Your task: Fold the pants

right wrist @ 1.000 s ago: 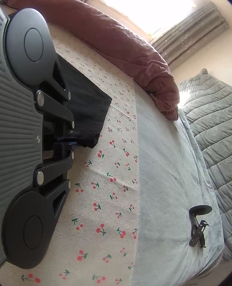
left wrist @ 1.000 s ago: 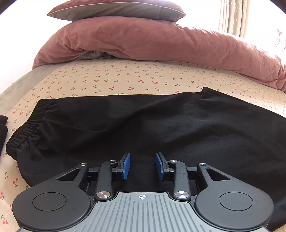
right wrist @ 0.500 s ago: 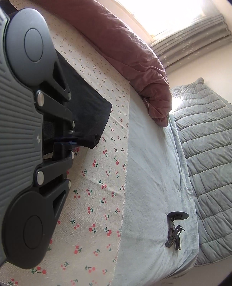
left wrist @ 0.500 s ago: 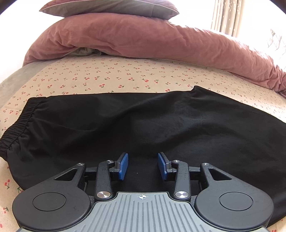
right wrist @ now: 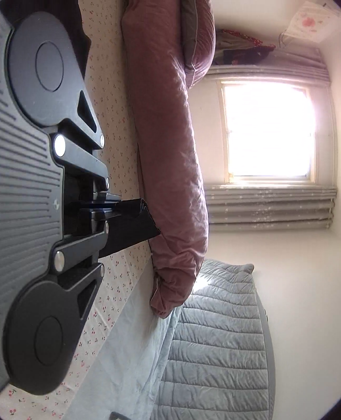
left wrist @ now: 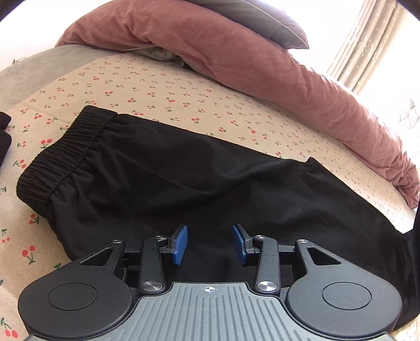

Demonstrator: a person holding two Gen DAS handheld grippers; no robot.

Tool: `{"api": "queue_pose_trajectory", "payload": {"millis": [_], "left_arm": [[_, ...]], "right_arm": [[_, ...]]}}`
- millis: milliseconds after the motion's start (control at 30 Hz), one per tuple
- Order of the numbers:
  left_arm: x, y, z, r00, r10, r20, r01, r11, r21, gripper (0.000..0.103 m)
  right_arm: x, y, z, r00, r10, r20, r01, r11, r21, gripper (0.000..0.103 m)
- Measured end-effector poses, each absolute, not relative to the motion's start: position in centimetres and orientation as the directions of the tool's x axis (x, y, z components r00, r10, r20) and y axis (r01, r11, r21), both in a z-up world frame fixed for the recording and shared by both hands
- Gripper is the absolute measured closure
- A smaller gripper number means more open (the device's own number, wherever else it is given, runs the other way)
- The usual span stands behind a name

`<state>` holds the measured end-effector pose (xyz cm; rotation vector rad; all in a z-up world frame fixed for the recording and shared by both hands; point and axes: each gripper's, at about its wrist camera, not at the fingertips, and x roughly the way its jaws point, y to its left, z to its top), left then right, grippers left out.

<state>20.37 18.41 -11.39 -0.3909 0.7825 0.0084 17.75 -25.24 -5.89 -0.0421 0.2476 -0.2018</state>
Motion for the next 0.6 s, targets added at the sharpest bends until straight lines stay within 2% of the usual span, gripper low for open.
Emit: {"api": "queue_pose_trajectory", "payload": {"millis": [167, 333, 467, 600], "left_arm": [[20.3, 20.1, -11.5, 0.710, -0.161, -0.685, -0.172, 0.904, -0.390, 0.065], [20.3, 20.4, -11.5, 0.709, -0.167, -0.685, -0.178, 0.897, -0.404, 0.065], [20.1, 20.3, -11.4, 0.707, -0.176, -0.685, -0.164, 0.901, -0.401, 0.065], [20.2, 20.5, -11.5, 0.703, -0.187, -0.686, -0.157, 0.900, -0.407, 0.065]], "right_arm": [[17.8, -16.0, -8.3, 0.953, -0.019, -0.303, -0.057, 0.969, -0.239, 0.103], [17.2, -9.2, -11.4, 0.912, 0.077, -0.404, -0.225, 0.916, -0.333, 0.103], [16.2, -6.7, -12.7, 0.884, 0.108, -0.456, -0.288, 0.892, -0.347, 0.103], [15.4, -5.3, -13.1, 0.870, 0.149, -0.470, -0.330, 0.884, -0.330, 0.103]]}}
